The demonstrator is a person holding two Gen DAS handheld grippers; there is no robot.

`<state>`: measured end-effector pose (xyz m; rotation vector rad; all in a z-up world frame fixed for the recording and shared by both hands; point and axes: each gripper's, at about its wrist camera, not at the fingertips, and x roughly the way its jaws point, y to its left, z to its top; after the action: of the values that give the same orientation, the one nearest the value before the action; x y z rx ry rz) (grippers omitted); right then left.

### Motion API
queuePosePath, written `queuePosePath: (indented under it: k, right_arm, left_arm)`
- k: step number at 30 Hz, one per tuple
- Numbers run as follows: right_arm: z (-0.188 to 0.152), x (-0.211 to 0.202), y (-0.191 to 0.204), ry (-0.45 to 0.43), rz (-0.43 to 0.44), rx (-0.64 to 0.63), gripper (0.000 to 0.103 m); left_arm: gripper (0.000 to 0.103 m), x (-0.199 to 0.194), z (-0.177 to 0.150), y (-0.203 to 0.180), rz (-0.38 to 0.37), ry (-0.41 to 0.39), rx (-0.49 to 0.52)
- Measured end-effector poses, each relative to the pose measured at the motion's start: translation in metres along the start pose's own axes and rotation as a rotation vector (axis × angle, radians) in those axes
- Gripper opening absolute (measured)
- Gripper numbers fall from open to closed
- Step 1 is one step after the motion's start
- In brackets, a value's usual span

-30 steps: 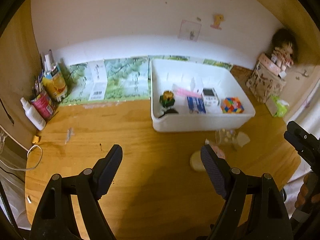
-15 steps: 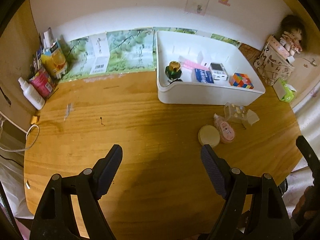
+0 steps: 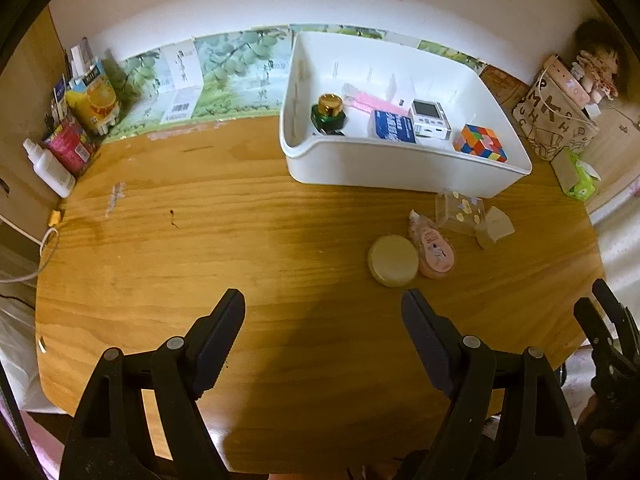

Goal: Organize rigid objects
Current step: 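Move the left gripper to the round gold tin while the right moves to the beige wedge block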

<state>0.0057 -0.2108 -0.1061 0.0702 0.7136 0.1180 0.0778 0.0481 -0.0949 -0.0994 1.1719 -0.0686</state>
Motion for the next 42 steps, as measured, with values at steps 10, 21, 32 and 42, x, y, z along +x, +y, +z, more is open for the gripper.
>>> queuePosePath:
  k: [10,21,32,42]
  right_arm:
    - [0.014,0.017,-0.022,0.048,0.029,-0.097,0.082]
    - [0.028,0.046,-0.04,0.128,0.056,-0.219,0.086]
    - [0.034,0.091,-0.035,0.218,0.139,-0.326,0.086]
    - [0.032,0.128,-0.027,0.288,0.155,-0.372,0.086]
  left_arm:
    - [0.084,0.019,0.002,-0.019,0.022,0.09,-0.075]
    - [0.086,0.052,0.006,-0.044,0.074,0.173,-0.098]
    - [0.086,0.093,0.012,-0.05,0.115,0.254,-0.12]
    - [0.086,0.122,0.023,-0.056,0.122,0.318,-0.062]
